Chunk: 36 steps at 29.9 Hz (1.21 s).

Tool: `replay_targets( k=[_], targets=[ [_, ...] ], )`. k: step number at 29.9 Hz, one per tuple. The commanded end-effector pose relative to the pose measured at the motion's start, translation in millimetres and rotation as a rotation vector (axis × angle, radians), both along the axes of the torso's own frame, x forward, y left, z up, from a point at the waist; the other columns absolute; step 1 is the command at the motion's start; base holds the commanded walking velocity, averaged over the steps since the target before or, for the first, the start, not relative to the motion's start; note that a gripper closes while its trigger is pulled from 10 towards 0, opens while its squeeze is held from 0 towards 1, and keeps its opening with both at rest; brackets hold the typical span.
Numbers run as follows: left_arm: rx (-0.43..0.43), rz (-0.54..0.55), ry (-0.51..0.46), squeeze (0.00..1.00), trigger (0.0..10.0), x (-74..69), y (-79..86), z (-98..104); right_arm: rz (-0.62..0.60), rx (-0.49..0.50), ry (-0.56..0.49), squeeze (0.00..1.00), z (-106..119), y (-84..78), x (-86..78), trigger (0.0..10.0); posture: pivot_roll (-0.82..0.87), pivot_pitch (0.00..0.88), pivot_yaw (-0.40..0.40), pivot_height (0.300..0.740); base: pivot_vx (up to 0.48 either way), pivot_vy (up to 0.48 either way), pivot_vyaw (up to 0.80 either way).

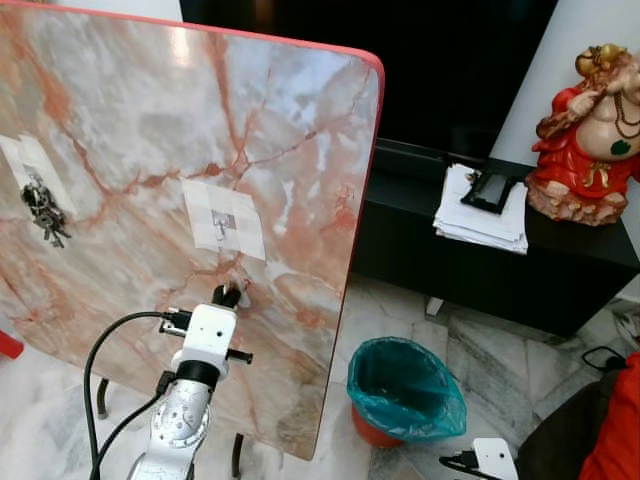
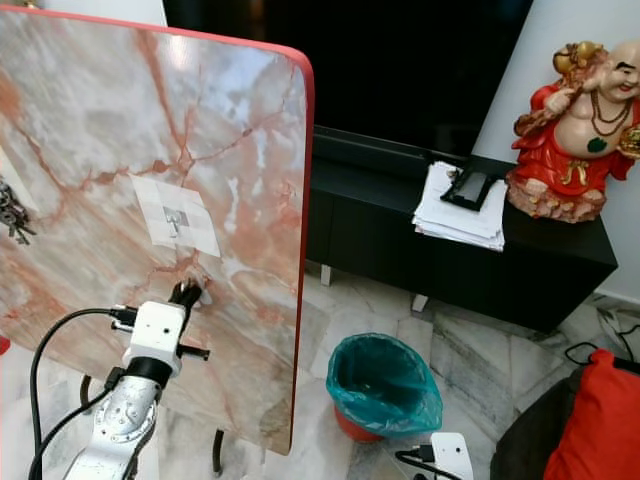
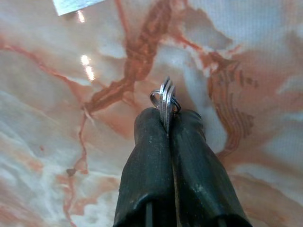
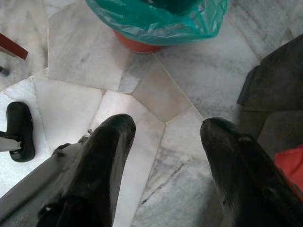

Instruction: Hang keys on a hook

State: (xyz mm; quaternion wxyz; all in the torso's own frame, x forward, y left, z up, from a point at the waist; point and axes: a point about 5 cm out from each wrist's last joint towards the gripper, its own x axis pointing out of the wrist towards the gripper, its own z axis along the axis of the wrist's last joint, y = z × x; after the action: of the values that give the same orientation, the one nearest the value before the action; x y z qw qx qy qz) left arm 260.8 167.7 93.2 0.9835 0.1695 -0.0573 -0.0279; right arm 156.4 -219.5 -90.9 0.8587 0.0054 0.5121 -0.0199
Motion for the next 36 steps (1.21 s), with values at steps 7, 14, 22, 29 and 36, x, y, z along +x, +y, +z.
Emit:
replay_targets(
  k=[7, 14, 22, 29, 36],
  targets=[
    [0.014, 0.009, -0.046, 0.0, 10.0, 2.8, -1.8, 11.9, 0.003, -0.004, -0.003, 0.0, 0.7, -1.9, 0.5, 10.0, 0.02, 0.0, -0.091, 0.74, 0.0, 0.0, 0.0],
    [0.026, 0.031, -0.065, 0.0, 10.0, 4.0, 0.5, 16.3, 0.008, -0.005, -0.001, 0.0, 0.7, -1.7, 0.8, 10.0, 0.02, 0.0, -0.091, 0.74, 0.0, -0.119, 0.0],
    [0.026, 0.039, -0.079, 0.0, 10.0, 5.3, 1.2, 19.9, 0.008, -0.003, -0.001, 0.0, 0.7, -1.6, 0.7, 10.0, 0.02, 0.0, -0.091, 0.74, 0.0, -0.132, 0.0],
    [0.028, 0.045, -0.091, 0.0, 10.0, 6.1, 1.1, 22.0, 0.008, -0.003, -0.001, 0.0, 0.7, -1.5, 0.7, 10.0, 0.02, 0.0, -0.091, 0.74, 0.0, 0.0, 0.0],
    [0.04, 0.061, -0.117, 0.0, 10.0, 8.5, 2.7, 28.1, 0.012, -0.003, -0.001, 0.0, 0.8, -1.4, 1.0, 10.0, 0.02, 0.0, -0.091, 0.74, 0.0, -0.135, 0.0]
  ],
)
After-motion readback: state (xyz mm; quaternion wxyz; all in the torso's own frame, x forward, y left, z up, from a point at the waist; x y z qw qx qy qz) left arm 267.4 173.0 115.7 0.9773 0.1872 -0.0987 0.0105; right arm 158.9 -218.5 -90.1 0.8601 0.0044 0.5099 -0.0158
